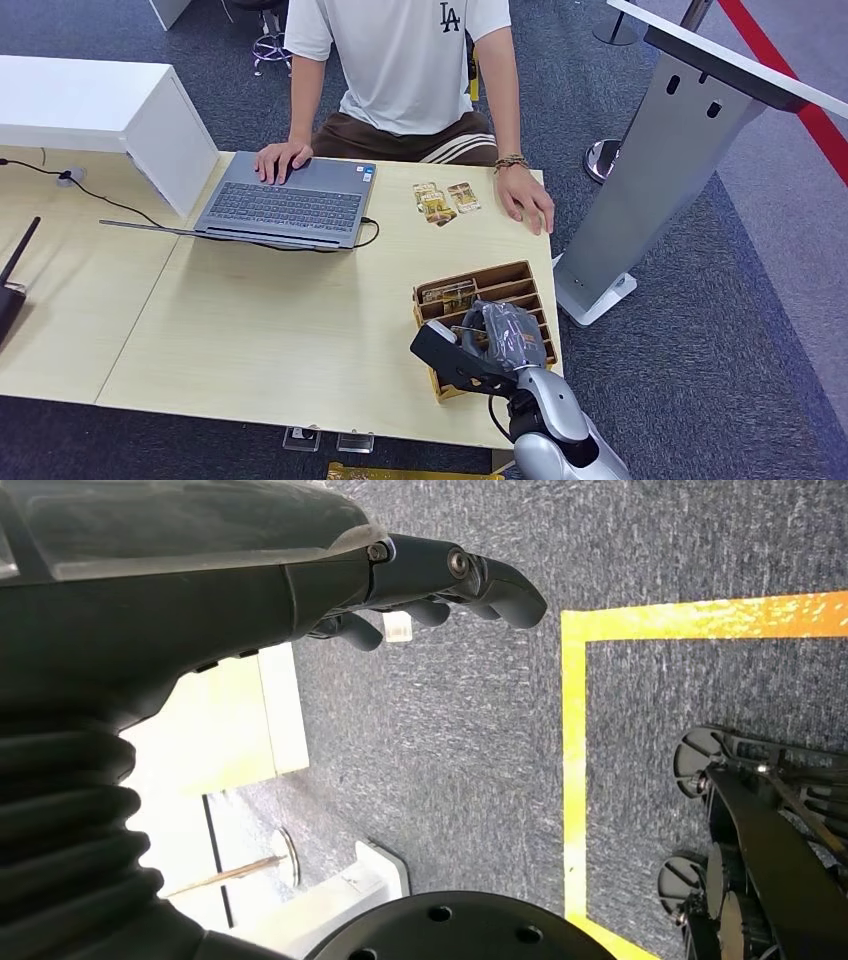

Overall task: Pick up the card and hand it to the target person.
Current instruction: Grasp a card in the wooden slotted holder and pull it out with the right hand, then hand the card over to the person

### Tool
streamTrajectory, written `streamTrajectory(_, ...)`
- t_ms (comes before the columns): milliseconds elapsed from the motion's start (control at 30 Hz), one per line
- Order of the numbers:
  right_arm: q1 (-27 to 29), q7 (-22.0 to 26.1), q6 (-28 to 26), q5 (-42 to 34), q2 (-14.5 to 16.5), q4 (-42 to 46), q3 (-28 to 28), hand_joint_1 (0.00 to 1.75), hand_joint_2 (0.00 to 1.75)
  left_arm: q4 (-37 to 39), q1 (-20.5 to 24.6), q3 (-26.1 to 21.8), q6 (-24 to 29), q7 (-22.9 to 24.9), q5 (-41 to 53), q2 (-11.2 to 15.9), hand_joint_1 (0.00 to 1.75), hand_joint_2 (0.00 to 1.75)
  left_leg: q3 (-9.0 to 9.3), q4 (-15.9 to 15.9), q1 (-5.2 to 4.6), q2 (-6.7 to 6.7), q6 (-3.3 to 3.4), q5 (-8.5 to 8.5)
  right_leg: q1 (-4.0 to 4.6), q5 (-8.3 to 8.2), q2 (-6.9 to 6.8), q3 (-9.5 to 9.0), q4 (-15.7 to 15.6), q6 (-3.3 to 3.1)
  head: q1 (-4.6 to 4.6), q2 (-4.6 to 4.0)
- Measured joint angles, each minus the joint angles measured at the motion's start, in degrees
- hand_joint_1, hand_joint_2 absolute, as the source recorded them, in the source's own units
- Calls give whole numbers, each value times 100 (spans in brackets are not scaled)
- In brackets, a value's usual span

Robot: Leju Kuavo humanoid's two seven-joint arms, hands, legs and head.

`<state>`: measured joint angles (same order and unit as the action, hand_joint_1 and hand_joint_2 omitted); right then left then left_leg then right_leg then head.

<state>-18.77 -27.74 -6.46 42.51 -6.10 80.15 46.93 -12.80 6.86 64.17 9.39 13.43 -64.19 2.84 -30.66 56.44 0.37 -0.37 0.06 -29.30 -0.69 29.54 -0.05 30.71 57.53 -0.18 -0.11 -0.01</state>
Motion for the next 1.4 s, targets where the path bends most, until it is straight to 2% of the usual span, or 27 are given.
streamTrajectory(300, 7, -77, -73, 115, -17, 146, -20, 140, 175, 1, -2, 0, 9, -1, -37, 0, 0, 175, 0, 0, 0, 0, 0, 0, 0, 0, 0, 1, 0, 0, -1, -1)
streamTrajectory(567, 30, -211, -216, 543, -245, 1287, -187, 140, 175, 2, -22, -14, 50, -9, -158, 0, 0, 175, 0, 0, 0, 0, 0, 0, 0, 0, 1, 2, 0, 0, -1, 0)
streamTrajectory(767, -4, -129, -53, 112, -427, 2388, -273, 140, 175, 1, -27, -34, 81, -16, -190, 0, 0, 175, 0, 0, 0, 1, 0, 0, 0, 0, 1, 2, 0, 0, -5, 1)
streamTrajectory(967, -15, 226, -125, -469, -450, 2598, -268, 140, 175, 0, -26, -55, 80, -15, -181, 0, 0, 175, -1, 0, 0, 0, 0, 0, 0, 0, 1, 1, 0, 0, -3, 1)
streamTrajectory(1067, -12, 635, -752, -276, -427, 2547, -265, 140, 175, 1, -24, -65, 80, -8, -153, -4, 0, 175, -2, 0, 0, 0, 0, 0, 0, 0, 0, 1, 0, 0, 1, 0)
streamTrajectory(1200, 19, 1299, -2086, 425, -346, 2365, -270, 140, 175, -1, -19, -66, 79, -8, -70, -20, 0, 175, -2, 0, 0, 0, 0, 0, 0, 0, 0, 1, 0, 0, 0, 1)
streamTrajectory(1300, 112, 2072, -3081, 1049, -225, 2156, -340, 140, 175, -1, -17, -66, 66, -17, 15, -44, 0, 175, -2, 0, 0, 0, 0, 0, 0, 0, 0, 2, 0, 0, 1, 1)
streamTrajectory(1400, 321, 2957, -3284, 1345, 25, 1987, -586, 140, 175, -1, -16, -66, 42, -26, 51, -63, 0, 175, -2, 0, 0, 0, 0, 0, 0, 0, 0, 2, 0, 0, -3, 0)
